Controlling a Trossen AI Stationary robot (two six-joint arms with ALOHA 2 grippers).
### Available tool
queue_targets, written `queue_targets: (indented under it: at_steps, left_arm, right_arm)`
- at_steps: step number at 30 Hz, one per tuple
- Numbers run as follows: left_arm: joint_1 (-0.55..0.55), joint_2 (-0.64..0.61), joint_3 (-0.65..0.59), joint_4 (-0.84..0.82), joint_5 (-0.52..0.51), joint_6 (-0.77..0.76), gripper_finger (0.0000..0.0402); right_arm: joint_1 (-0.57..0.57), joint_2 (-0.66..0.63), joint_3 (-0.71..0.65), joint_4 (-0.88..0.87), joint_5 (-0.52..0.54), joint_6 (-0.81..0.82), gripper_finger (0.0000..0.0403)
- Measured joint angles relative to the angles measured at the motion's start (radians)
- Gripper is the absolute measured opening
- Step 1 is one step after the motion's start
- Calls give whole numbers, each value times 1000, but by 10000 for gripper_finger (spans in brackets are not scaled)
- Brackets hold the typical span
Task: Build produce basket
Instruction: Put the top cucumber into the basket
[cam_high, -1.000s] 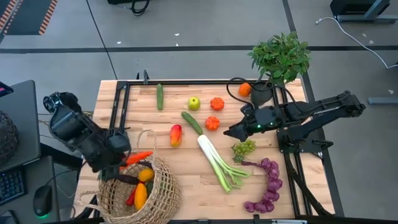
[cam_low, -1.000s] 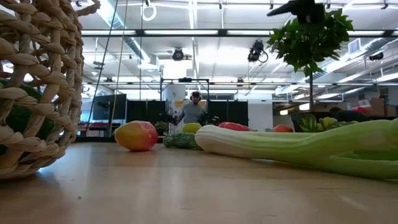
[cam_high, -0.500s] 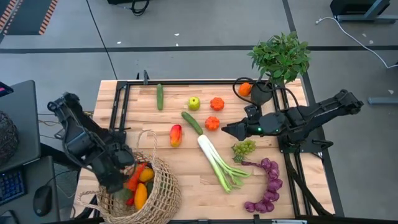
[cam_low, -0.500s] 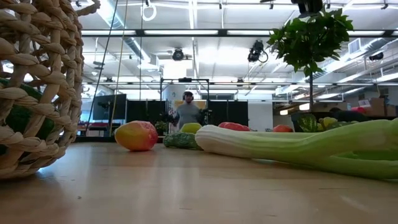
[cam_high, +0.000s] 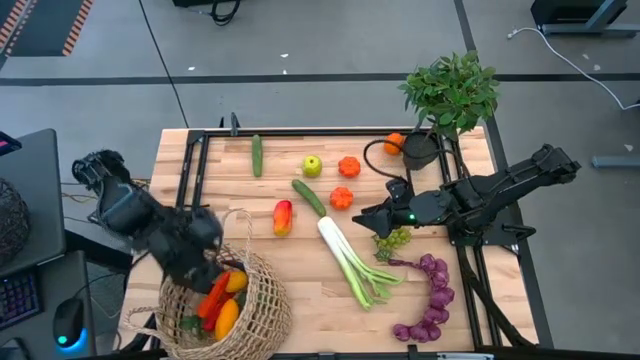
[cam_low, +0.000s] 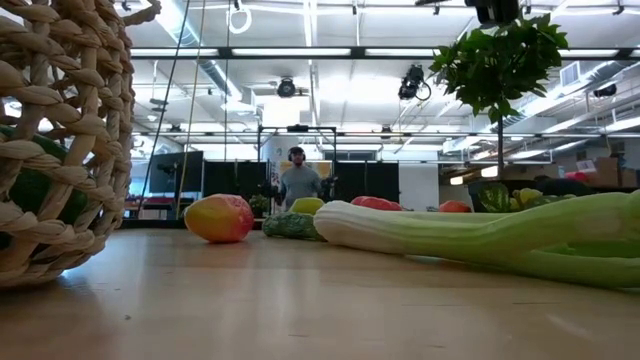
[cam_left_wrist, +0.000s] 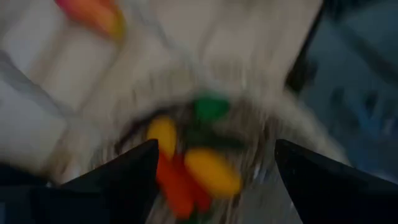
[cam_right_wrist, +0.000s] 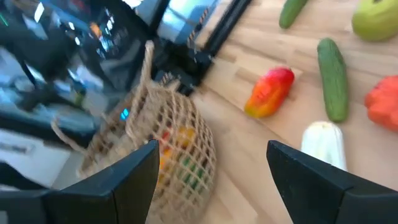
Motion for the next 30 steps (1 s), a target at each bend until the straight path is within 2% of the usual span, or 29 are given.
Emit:
queue_targets:
  at_steps: [5,10,16,22,25,30]
  left_arm:
    - [216,7,54,11,-89,-2,323]
    - [447,20,50,58,-130,45,315]
    - [691,116,47,133,-156,82,292]
    - [821,225,46,373,-153,43,279]
    - [874,261,46,359,-152,35,279]
    - [1002,335,46,250,-151,-51,279]
  right_arm:
    - [-21,1,0,4,-87,-77,299]
    - [-55,1,0,3,-200,-179,299]
    - [-95,1,0,3,-323,-273,299]
    - [-105,-5,0,3,-456,-320,299]
    - [-103,-18,0,-5,-495,-340,299]
    - [-101,-44,0,-4,-473,-357,299]
